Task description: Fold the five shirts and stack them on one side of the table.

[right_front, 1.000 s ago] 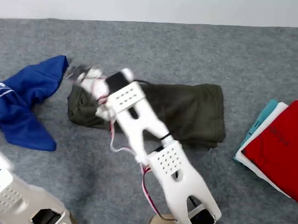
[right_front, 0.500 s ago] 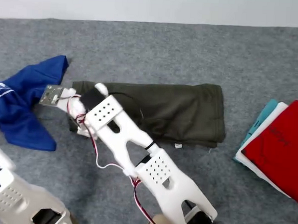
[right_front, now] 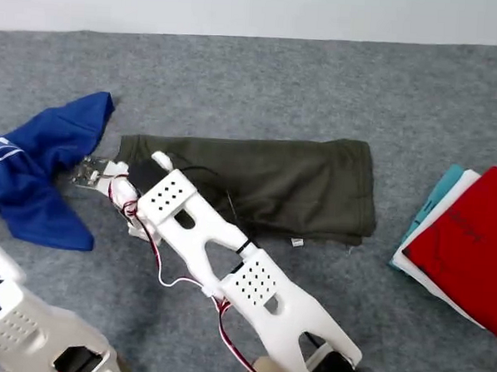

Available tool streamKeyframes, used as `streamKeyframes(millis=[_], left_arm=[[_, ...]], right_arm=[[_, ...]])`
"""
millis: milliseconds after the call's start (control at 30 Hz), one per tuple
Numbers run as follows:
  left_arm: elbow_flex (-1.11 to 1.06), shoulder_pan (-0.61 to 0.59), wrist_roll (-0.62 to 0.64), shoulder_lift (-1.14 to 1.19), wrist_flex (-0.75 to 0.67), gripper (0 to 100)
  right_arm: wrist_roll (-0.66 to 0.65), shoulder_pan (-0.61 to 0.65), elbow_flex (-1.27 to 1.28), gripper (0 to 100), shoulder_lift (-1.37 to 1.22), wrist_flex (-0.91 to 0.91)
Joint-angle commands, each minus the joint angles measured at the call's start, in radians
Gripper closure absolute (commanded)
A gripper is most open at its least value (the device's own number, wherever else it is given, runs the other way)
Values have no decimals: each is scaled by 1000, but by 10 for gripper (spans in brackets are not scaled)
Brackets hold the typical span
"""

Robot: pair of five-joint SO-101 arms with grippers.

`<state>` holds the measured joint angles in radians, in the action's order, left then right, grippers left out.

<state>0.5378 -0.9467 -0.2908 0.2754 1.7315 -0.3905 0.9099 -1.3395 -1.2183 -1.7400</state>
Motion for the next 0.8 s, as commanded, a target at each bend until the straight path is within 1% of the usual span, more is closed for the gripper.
streamKeyframes(millis=[0, 67, 167, 233, 333, 433, 633, 767], left_arm=[[2, 6, -6, -52, -9, 882], [2, 6, -6, -52, -9, 882], [2, 6, -6, -52, -9, 882], [2, 9, -6, -52, -9, 882], [2, 23, -6, -52, -9, 882], [2, 38, -6, -52, -9, 882], [2, 46, -5, -52, -8, 882], [2, 49, -5, -52, -8, 882]], right_arm=[[-14, -51, -34, 785, -8, 30], [-21, -73, -34, 835, -5, 48], [-110, -94, -35, 928, 19, 47], [-146, -104, -35, 965, 42, 44], [-161, -124, -35, 968, 85, 48], [-221, -153, -34, 969, 105, 64], [-284, -263, -26, 966, 104, 165], [-288, -331, -26, 950, 102, 219]])
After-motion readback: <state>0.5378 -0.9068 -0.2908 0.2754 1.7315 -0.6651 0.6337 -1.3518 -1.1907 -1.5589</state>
